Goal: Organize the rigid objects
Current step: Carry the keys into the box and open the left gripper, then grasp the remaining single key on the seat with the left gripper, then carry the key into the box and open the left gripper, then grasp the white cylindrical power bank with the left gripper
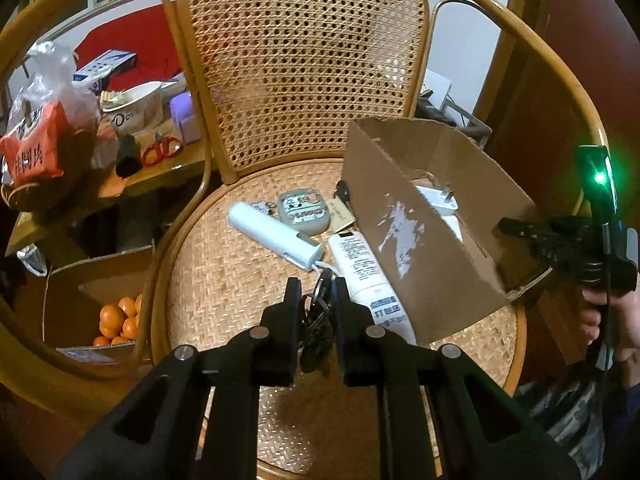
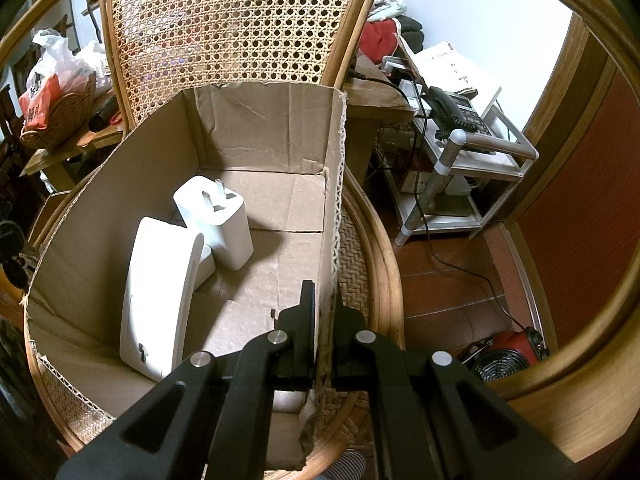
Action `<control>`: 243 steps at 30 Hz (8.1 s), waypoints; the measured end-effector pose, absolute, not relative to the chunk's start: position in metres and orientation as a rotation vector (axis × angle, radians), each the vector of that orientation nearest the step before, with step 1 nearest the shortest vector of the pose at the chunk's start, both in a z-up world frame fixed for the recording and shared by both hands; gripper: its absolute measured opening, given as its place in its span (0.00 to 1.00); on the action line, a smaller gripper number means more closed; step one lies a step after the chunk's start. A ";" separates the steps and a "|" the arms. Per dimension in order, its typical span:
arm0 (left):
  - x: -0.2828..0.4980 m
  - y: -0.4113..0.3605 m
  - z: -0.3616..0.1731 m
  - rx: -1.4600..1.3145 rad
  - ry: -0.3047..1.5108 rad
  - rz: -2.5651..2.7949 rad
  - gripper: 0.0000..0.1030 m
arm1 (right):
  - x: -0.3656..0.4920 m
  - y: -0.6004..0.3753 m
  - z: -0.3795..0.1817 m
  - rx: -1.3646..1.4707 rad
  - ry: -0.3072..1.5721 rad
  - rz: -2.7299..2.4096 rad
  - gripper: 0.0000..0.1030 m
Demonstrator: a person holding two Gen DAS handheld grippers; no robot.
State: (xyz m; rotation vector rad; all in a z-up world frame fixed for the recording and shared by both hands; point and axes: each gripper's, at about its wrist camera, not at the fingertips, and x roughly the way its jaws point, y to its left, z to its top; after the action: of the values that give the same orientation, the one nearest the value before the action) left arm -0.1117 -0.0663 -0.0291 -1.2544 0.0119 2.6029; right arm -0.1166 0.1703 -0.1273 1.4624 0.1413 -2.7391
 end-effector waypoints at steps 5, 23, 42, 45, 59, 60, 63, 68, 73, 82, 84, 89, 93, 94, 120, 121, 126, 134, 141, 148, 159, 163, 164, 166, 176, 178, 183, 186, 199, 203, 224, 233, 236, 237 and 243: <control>-0.109 -0.073 -0.021 -1.233 0.012 2.621 0.13 | -0.117 0.170 -0.127 1.463 0.141 -2.739 0.06; -0.111 -0.039 0.064 -1.007 0.080 2.642 0.13 | -0.117 0.170 -0.127 1.463 0.142 -2.739 0.06; -0.132 0.074 0.039 -1.045 0.147 2.458 0.13 | -0.117 0.170 -0.127 1.464 0.142 -2.739 0.06; -0.135 0.085 0.022 -1.084 0.160 2.441 0.13 | -0.117 0.170 -0.127 1.465 0.137 -2.742 0.06; -0.149 0.089 -0.012 -1.170 0.177 2.453 0.14 | -0.115 0.169 -0.127 1.464 0.133 -2.742 0.06; -0.149 0.087 -0.011 -1.171 0.174 2.456 0.16 | -0.115 0.169 -0.127 1.464 0.132 -2.742 0.06; -0.148 0.082 -0.007 -1.169 0.167 2.463 0.21 | -0.115 0.169 -0.127 1.465 0.135 -2.742 0.06; -0.142 0.057 0.011 -1.129 0.124 2.504 0.32 | -0.115 0.168 -0.128 1.464 0.135 -2.742 0.06; -0.132 0.015 0.022 -1.083 0.097 2.617 0.71 | -0.115 0.168 -0.128 1.465 0.134 -2.742 0.06; -0.127 -0.056 -0.041 -1.334 0.118 2.666 0.72 | -0.115 0.168 -0.128 1.465 0.135 -2.743 0.06; -0.124 -0.068 -0.061 -1.402 0.119 2.657 0.72 | -0.116 0.168 -0.128 1.466 0.135 -2.742 0.06; -0.117 -0.077 -0.094 -1.467 0.095 2.635 0.71 | -0.116 0.168 -0.127 1.466 0.135 -2.742 0.06; -0.121 -0.073 -0.107 -1.503 0.085 2.587 0.56 | -0.116 0.168 -0.127 1.466 0.135 -2.742 0.06; -0.123 -0.075 -0.110 -1.498 0.063 2.580 0.55 | -0.115 0.168 -0.128 1.466 0.135 -2.742 0.06; -0.118 -0.074 -0.057 -1.316 0.013 2.601 0.03 | -0.116 0.168 -0.127 1.466 0.135 -2.742 0.06; -0.118 -0.073 -0.053 -1.314 0.021 2.595 0.02 | -0.115 0.167 -0.128 1.466 0.135 -2.742 0.06; -0.113 -0.066 -0.030 -1.248 0.061 2.614 0.01 | -0.116 0.168 -0.127 1.467 0.135 -2.742 0.06; -0.111 -0.060 -0.010 -1.212 0.080 2.623 0.01 | -0.116 0.167 -0.128 1.467 0.135 -2.742 0.06; -0.115 -0.047 -0.003 -1.205 0.107 2.634 0.01 | -0.116 0.167 -0.128 1.467 0.135 -2.741 0.06; -0.122 -0.032 0.008 -1.198 0.144 2.700 0.01 | -0.116 0.168 -0.127 1.468 0.134 -2.742 0.06; -0.138 0.023 0.044 -1.050 0.175 2.747 0.01 | -0.115 0.167 -0.129 1.467 0.138 -2.739 0.06; -0.142 0.048 0.055 -1.013 0.205 2.725 0.01 | -0.115 0.166 -0.129 1.468 0.137 -2.740 0.06; -0.143 0.053 0.057 -1.007 0.211 2.721 0.01 | -0.115 0.167 -0.129 1.468 0.137 -2.740 0.06; -0.144 0.064 0.059 -0.986 0.213 2.711 0.01 | -0.115 0.166 -0.129 1.469 0.136 -2.740 0.06; -0.153 0.096 0.039 -1.022 0.215 2.628 0.01 | -0.115 0.167 -0.128 1.468 0.138 -2.739 0.06; -0.154 0.100 0.033 -1.041 0.213 2.615 0.01 | -0.115 0.166 -0.129 1.467 0.135 -2.739 0.07; -0.157 0.103 0.018 -1.082 0.225 2.596 0.01 | -0.115 0.166 -0.129 1.468 0.139 -2.738 0.07; -0.157 0.102 0.012 -1.102 0.234 2.589 0.01 | -0.116 0.167 -0.128 1.468 0.138 -2.739 0.07; -0.154 0.061 0.009 -1.140 0.216 2.641 0.23 | -0.115 0.167 -0.128 1.469 0.137 -2.739 0.07; -0.150 0.034 0.003 -1.163 0.196 2.677 0.28 | -0.115 0.166 -0.128 1.468 0.138 -2.739 0.06; -0.151 -0.040 -0.100 -1.481 0.180 2.654 0.41 | -0.116 0.167 -0.128 1.470 0.136 -2.740 0.06; -0.173 -0.030 -0.103 -1.473 0.168 2.648 0.41 | -0.116 0.167 -0.128 1.470 0.136 -2.739 0.06; -0.180 -0.025 -0.106 -1.479 0.177 2.640 0.41 | -0.116 0.167 -0.128 1.469 0.137 -2.739 0.06; -0.182 -0.024 -0.108 -1.490 0.186 2.637 0.41 | -0.116 0.167 -0.128 1.470 0.136 -2.739 0.06; -0.185 -0.019 -0.121 -1.503 0.258 2.628 0.43 | -0.115 0.167 -0.128 1.470 0.138 -2.738 0.06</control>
State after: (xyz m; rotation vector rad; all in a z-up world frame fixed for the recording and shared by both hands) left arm -0.1847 -0.0192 -0.1207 -1.5033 0.2585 2.6282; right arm -0.1152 0.1665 -0.1282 1.4699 0.1382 -2.7377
